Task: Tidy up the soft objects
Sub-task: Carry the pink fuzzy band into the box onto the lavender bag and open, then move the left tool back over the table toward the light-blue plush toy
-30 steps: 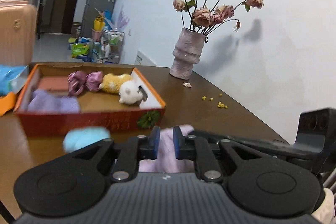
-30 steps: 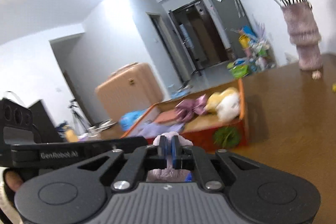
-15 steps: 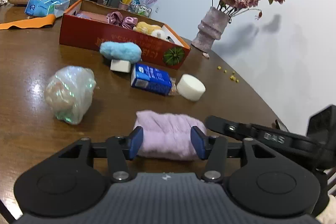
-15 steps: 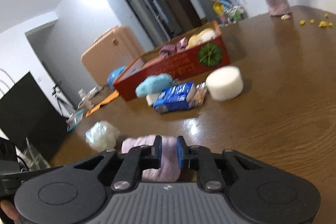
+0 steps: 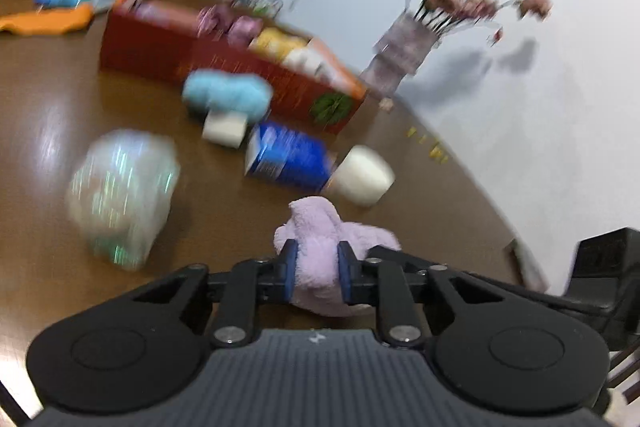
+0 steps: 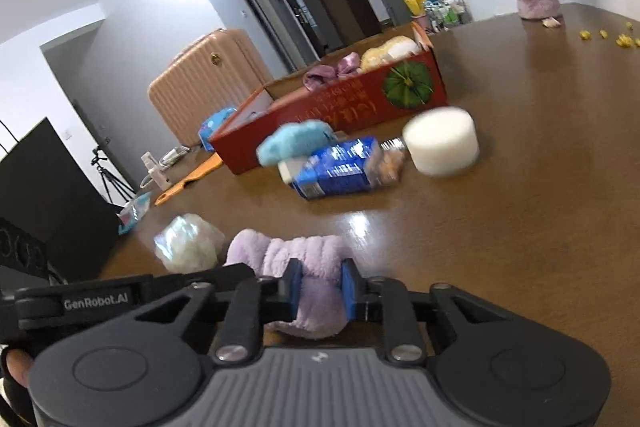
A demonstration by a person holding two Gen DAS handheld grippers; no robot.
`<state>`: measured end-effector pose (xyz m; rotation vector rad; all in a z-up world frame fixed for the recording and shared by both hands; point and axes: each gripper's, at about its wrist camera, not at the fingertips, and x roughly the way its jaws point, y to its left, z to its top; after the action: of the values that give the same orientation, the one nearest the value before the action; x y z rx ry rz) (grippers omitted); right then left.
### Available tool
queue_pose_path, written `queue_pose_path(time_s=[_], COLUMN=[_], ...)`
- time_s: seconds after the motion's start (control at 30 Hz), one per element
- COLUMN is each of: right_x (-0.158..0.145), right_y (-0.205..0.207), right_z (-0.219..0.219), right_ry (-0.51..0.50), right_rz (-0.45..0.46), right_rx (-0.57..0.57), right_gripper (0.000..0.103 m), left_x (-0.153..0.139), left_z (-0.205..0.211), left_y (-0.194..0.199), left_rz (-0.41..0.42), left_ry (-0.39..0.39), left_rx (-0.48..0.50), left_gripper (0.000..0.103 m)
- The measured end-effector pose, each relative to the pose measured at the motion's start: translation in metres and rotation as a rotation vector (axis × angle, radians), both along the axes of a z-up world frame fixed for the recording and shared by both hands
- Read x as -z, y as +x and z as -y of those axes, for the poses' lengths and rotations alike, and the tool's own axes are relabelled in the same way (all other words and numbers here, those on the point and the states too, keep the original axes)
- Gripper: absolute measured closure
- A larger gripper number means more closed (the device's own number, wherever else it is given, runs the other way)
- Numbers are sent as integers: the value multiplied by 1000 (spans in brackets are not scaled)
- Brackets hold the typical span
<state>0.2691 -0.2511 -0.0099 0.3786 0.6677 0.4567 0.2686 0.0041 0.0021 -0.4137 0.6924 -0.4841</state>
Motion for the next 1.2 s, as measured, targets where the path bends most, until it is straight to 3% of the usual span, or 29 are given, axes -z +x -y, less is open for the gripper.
queue_pose_path(time_s=[0.13, 0.27, 0.4, 0.57, 0.67, 0.9, 1.0, 1.1, 1.2], right_x=[-48, -89, -87, -44, -23, -21, -32, -53, -83], right_y=[45, 128, 227, 307, 321, 311, 306, 297, 276], right_z=[-19, -53, -89, -121, -136, -153, -146, -134, -114], right_ry=[-5, -21, -16, -39, -110, -211, -196, -226, -257], right_rz=[108, 164, 17, -240, -305, -255, -228, -160, -71], right_rx=[-48, -101, -136, -180, -200, -215, -225, -173, -135], right_gripper=[84, 84, 84, 84, 83, 74, 66, 56, 53], left_x=[-55, -95, -89, -52, -38, -44, -59, -81, -103], left_z=[-22, -58, -82, -79, -77, -80, -81, -80, -76], left_y=[36, 117, 204, 247, 246, 241, 235, 218, 196], left_rz=[121, 113, -25, -150, -155, -119, -79, -6, 61], left_ry=[-30, -35, 36, 220, 310, 342, 328, 334, 355], left_rx=[2, -49, -113, -116, -86, -83, -91, -101, -113], left_gripper=[82, 82, 83, 77, 59, 51, 46, 34, 33])
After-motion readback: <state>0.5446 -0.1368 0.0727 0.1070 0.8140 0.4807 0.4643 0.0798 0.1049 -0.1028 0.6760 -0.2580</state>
